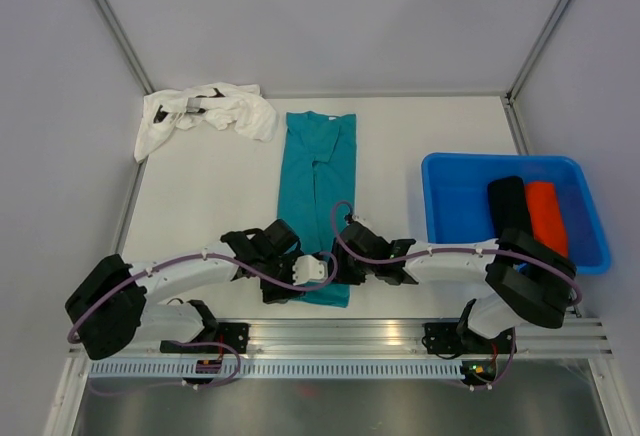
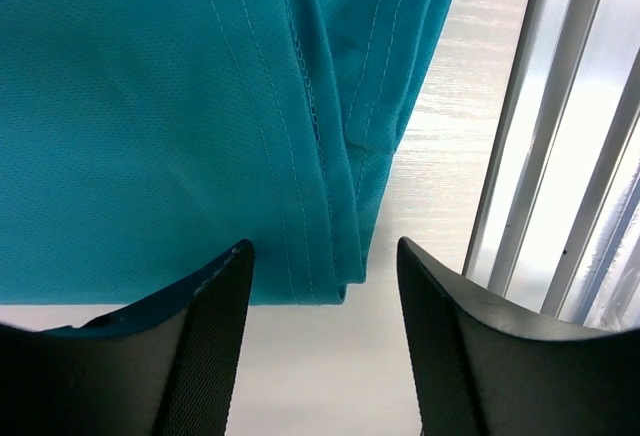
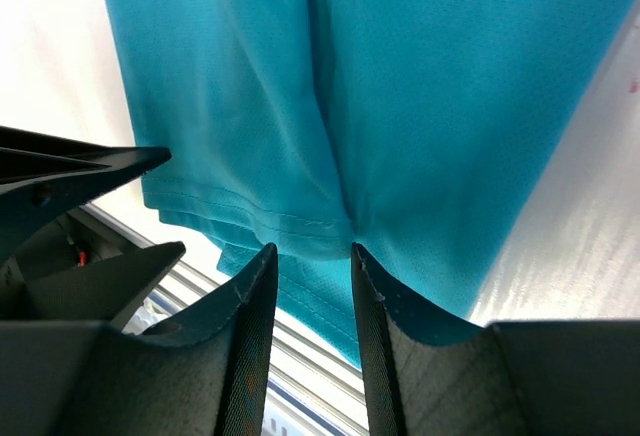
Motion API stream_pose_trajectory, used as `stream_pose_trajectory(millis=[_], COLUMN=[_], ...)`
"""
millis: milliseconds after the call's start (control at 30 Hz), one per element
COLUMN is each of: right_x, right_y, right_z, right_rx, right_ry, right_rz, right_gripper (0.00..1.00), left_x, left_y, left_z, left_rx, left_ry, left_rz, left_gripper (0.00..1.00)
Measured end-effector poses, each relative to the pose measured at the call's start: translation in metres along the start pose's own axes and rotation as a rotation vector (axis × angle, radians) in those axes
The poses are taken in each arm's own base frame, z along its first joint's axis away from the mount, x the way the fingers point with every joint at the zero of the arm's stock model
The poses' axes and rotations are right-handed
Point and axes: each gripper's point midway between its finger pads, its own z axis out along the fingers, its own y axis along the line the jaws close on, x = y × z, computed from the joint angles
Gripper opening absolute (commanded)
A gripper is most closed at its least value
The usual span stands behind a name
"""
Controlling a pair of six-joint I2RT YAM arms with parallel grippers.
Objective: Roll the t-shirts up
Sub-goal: Roll the tshirt
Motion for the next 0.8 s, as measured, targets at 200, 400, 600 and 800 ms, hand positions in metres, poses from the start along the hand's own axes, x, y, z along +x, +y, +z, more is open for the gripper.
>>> stream_pose_trajectory(millis=[200, 400, 600, 800], right_x=[-0.001, -0.002, -0.001, -0.001], right_y=[-0.004, -0.003, -0.002, -0.001], right_z=[0.001, 0.01, 0.014, 0.013], right_rx=[0.024, 0.039, 0.034, 0.031], right_ry=[-0.004, 0.008, 0.016, 0.016], right_rz=[-0.017, -0.034, -0.043, -0.059], right_gripper=[0.45, 0.37, 0.15, 0.05], left_x=[0.003, 0.003, 0.002, 0.0], left_y=[0.0, 0.001, 0.0, 0.001], left_z=[0.006, 0.005, 0.004, 0.002], left_rx=[0.011, 0.008, 0.008, -0.004], left_ry=[0.021, 0.017, 0.013, 0.005], left_rz=[-0.006, -0.005, -0.011, -0.012], left_gripper=[0.5, 0.46, 0.23, 0.02])
